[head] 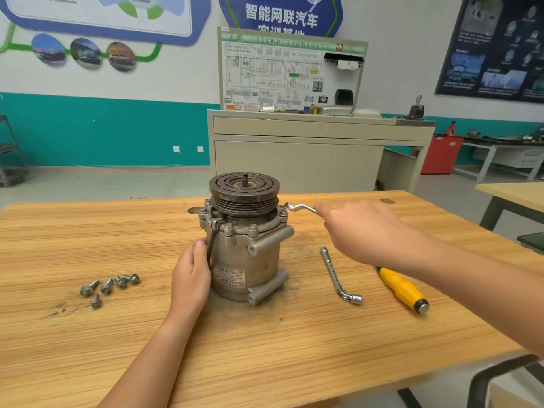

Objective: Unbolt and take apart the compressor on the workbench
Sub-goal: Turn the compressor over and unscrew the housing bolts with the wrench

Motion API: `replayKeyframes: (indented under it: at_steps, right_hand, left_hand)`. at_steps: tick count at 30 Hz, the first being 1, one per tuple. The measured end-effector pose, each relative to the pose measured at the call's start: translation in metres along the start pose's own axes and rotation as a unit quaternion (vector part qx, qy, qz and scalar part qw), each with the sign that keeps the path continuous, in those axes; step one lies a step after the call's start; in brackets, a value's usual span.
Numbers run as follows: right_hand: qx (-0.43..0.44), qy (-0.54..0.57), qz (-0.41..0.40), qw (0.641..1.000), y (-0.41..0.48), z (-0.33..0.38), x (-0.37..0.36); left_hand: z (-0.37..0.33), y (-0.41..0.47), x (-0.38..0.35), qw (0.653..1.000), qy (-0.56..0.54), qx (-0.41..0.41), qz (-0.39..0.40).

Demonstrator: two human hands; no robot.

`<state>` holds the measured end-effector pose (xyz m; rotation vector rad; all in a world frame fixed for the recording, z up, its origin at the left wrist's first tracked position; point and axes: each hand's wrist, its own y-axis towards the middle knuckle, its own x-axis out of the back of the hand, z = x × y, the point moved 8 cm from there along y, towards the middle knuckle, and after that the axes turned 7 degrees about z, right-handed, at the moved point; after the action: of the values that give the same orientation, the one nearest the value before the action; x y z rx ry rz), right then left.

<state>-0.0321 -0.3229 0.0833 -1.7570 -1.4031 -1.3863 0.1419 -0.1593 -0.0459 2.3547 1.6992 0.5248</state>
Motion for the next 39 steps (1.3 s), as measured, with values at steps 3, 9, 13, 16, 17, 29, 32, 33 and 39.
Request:
replayKeyframes:
  at_steps: [3, 9, 13, 16, 17, 29, 32, 33, 39]
  right_hand:
    - [0.014, -0.039, 0.017, 0.999, 0.0, 0.01, 0.004]
    - [0.041, -0.136, 0.057, 0.988, -0.002, 0.038, 0.018]
    - [0.086, -0.212, 0.064, 0.971, -0.002, 0.045, 0.025]
    - [0.094, -0.224, 0.06, 0.968, -0.002, 0.041, 0.028]
    - [0.094, -0.221, 0.057, 0.969, -0.001, 0.04, 0.028]
    - [0.092, -0.216, 0.043, 0.971, 0.003, 0.033, 0.012]
    - [0.088, -0.228, 0.043, 0.969, 0.008, 0.029, 0.013]
    - [0.086, -0.224, 0.042, 0.97, 0.009, 0.027, 0.013]
    - [0.083, -0.199, 0.037, 0.976, 0.009, 0.018, 0.012]
  left_hand:
    - [0.0, -0.001, 0.001, 1.0, 0.002, -0.001, -0.001]
    - [-0.001, -0.002, 0.001, 1.0, 0.004, 0.005, -0.004]
    - [-0.003, -0.002, 0.001, 1.0, 0.0, -0.003, -0.002]
    - [-0.003, -0.001, 0.001, 1.0, -0.003, -0.001, -0.002]
    - [-0.003, -0.001, 0.001, 1.0, -0.003, 0.0, -0.001]
    - [-0.002, 0.0, 0.001, 1.0, -0.014, 0.01, -0.001]
    - [-0.003, 0.001, 0.0, 1.0, -0.01, 0.007, -0.002]
    - [-0.004, 0.001, -0.001, 1.0, -0.009, 0.006, -0.002]
    - [-0.004, 0.0, 0.0, 1.0, -0.002, 0.004, 0.0]
